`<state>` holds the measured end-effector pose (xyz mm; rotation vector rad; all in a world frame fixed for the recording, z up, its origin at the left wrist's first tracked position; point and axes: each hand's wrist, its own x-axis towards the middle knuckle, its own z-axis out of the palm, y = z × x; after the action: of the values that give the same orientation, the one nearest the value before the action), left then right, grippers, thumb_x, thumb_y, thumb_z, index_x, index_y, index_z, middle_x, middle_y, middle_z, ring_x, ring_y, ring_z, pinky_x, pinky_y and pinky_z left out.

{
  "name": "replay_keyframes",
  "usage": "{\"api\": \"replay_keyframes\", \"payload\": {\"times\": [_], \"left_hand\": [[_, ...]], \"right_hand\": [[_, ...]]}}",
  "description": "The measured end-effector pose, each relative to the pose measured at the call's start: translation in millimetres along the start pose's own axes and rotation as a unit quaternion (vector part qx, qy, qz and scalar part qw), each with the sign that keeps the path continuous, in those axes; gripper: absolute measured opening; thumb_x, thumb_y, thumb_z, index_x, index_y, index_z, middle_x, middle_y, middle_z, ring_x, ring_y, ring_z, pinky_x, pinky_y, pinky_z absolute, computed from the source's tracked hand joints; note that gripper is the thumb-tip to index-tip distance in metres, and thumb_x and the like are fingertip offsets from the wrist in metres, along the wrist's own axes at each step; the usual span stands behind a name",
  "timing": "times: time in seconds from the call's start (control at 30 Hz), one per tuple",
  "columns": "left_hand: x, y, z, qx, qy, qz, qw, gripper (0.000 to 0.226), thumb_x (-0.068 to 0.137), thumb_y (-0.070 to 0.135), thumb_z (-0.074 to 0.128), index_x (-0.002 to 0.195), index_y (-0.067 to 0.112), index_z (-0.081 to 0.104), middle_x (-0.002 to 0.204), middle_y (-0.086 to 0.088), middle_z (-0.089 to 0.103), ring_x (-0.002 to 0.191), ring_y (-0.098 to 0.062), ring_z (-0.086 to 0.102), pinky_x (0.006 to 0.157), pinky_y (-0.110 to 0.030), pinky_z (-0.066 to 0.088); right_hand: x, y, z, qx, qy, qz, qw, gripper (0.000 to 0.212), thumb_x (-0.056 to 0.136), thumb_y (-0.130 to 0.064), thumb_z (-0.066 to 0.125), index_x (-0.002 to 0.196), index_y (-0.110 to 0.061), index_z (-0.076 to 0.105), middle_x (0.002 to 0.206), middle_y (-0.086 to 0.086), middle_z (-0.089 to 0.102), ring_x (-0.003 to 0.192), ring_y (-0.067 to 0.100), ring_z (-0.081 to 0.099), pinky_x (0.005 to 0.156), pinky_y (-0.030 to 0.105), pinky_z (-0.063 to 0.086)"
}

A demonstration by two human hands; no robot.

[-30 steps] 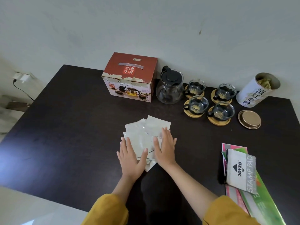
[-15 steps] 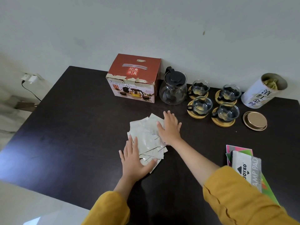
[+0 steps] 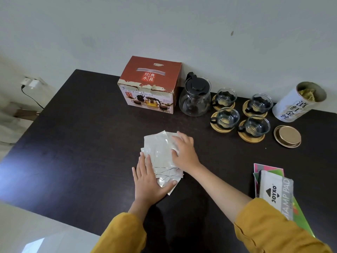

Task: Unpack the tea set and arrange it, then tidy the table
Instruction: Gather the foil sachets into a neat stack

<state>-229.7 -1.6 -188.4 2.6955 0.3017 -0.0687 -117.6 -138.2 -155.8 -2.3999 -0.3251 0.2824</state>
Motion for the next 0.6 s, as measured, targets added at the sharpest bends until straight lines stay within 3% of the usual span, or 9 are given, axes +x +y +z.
{"api": "replay_keyframes", "payload": {"times": [0.1, 0.2, 0.3, 0.4, 0.5, 0.6], "left_hand": [[-1, 0, -2, -0.028, 0.004, -0.014, 1.000, 0.126, 0.064, 0.088, 0.038, 0.150, 0.008, -0.006, 0.159, -0.005, -0.011, 0.146, -0.018, -0.010, 0.115, -0.043, -0.005], [0, -1, 0, -0.037, 0.011, -0.020, 0.999, 0.114, 0.072, 0.086, 0.027, 0.150, 0.007, -0.002, 0.159, -0.004, -0.008, 0.146, -0.018, -0.006, 0.116, -0.046, 0.000], [1, -2, 3, -0.027, 0.015, -0.027, 0.999, 0.109, 0.075, 0.081, 0.029, 0.150, 0.006, 0.003, 0.159, -0.007, 0.000, 0.147, -0.020, -0.001, 0.117, -0.047, 0.004], [2, -1, 4, -0.022, 0.018, -0.033, 0.999, 0.106, 0.077, 0.076, 0.036, 0.150, 0.005, 0.005, 0.159, -0.009, 0.002, 0.147, -0.022, 0.002, 0.115, -0.044, 0.003], [1, -1, 5, -0.018, 0.017, -0.033, 0.999, 0.103, 0.079, 0.074, 0.035, 0.150, 0.005, 0.005, 0.159, -0.009, 0.000, 0.147, -0.022, -0.001, 0.116, -0.044, 0.004], [1, -2, 3, -0.030, 0.028, -0.026, 0.999, 0.100, 0.081, 0.071, 0.035, 0.150, 0.005, 0.005, 0.159, -0.010, -0.001, 0.147, -0.022, -0.002, 0.115, -0.043, 0.004]], "right_hand": [[23, -5, -7, -0.059, -0.029, 0.014, 0.998, 0.069, 0.087, -0.031, 0.061, 0.148, -0.020, 0.029, 0.159, 0.003, 0.015, 0.145, 0.026, 0.012, 0.118, 0.048, 0.013], [43, -10, -8, -0.087, -0.109, 0.032, 0.990, 0.082, 0.086, -0.040, 0.062, 0.152, -0.018, 0.018, 0.161, 0.003, 0.011, 0.147, 0.027, 0.009, 0.117, 0.055, 0.007], [43, -14, -4, -0.094, -0.127, -0.002, 0.987, 0.064, 0.084, -0.041, 0.062, 0.138, -0.016, 0.038, 0.151, 0.001, 0.030, 0.138, 0.028, 0.026, 0.114, 0.054, 0.020], [30, -13, 1, -0.106, -0.118, -0.046, 0.986, 0.052, 0.082, -0.042, 0.063, 0.126, -0.020, 0.047, 0.132, -0.003, 0.044, 0.121, 0.024, 0.039, 0.102, 0.043, 0.034], [17, -8, 2, -0.053, -0.108, -0.053, 0.991, 0.052, 0.082, -0.039, 0.065, 0.129, -0.023, 0.048, 0.124, -0.004, 0.047, 0.115, 0.020, 0.040, 0.100, 0.043, 0.037], [6, -1, -2, 0.025, -0.023, -0.005, 0.999, 0.063, 0.082, -0.037, 0.066, 0.139, -0.024, 0.043, 0.135, -0.003, 0.041, 0.125, 0.019, 0.034, 0.105, 0.042, 0.037]]}}
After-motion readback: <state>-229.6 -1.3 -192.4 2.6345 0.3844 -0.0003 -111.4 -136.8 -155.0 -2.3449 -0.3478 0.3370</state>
